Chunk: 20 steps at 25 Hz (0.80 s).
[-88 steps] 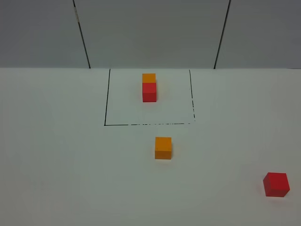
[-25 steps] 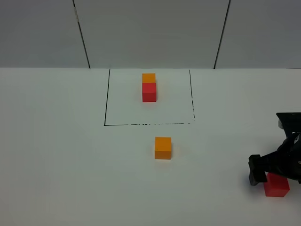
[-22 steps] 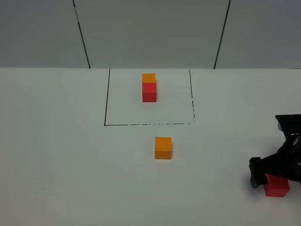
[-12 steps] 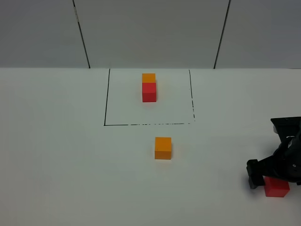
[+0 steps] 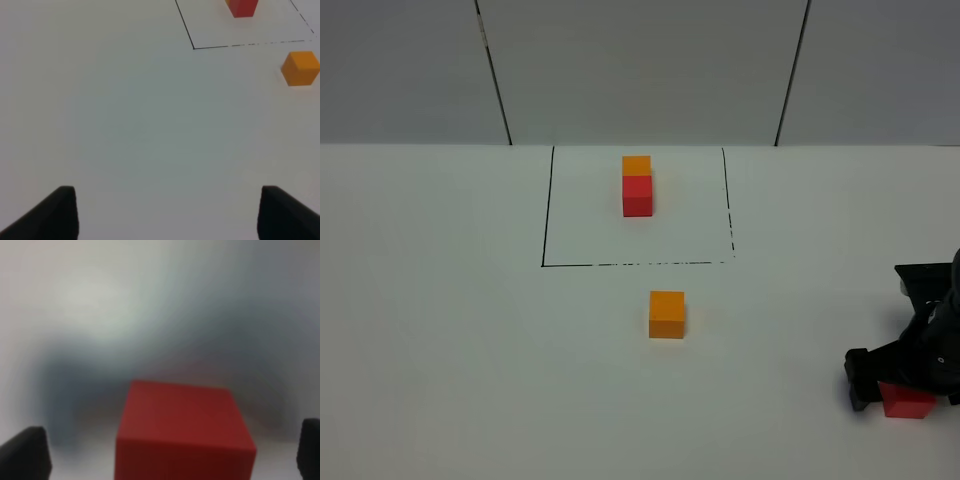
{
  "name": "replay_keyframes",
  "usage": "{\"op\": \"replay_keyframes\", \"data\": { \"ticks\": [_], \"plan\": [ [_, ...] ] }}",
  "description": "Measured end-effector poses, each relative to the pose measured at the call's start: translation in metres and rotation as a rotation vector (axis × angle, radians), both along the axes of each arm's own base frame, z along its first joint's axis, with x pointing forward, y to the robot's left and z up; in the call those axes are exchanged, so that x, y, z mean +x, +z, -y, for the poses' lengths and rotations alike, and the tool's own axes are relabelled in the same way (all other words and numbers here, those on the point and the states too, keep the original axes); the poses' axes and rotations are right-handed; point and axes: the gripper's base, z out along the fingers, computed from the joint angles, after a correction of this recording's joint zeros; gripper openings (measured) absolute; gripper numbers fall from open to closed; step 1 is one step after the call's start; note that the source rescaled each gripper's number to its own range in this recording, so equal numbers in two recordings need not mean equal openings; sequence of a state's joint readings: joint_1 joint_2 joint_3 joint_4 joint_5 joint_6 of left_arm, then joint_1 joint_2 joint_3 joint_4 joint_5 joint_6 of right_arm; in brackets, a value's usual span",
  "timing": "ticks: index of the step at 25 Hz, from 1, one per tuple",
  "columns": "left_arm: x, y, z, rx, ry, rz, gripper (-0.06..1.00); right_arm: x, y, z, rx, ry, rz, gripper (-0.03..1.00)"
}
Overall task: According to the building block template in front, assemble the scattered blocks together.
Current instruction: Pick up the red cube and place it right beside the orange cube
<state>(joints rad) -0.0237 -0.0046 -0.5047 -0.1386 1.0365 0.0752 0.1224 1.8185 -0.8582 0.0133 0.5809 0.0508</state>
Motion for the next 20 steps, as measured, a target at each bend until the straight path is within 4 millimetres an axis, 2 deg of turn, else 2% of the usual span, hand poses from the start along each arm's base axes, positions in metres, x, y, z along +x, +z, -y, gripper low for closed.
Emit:
{"op": "replay_keyframes", "data": {
  "ticks": [9,13,16,17,20],
  "plan": [
    [0.0,0.0,0.0,0.001,-0.001,0.0,0.92,0.0016,-0.0093,-0.0003,-0.002,-0.002,-0.031,0.99],
    [0.0,0.0,0.0,0.001,-0.001,0.0,0.92,0.0016,-0.0096,-0.0003,-0.003,-0.004,-0.032,0.91],
    [0.0,0.0,0.0,0.001,-0.001,0.0,0.92,0.0022,-0.0096,-0.0001,-0.006,0.0,-0.029,0.72],
    [0.0,0.0,0.0,0.001,-0.001,0.0,0.92,0.0024,-0.0095,-0.0001,-0.006,0.001,-0.027,0.61],
    [0.0,0.0,0.0,0.001,-0.001,0.0,0.92,0.0026,-0.0095,0.0,-0.007,0.003,-0.025,0.14]
  ]
}}
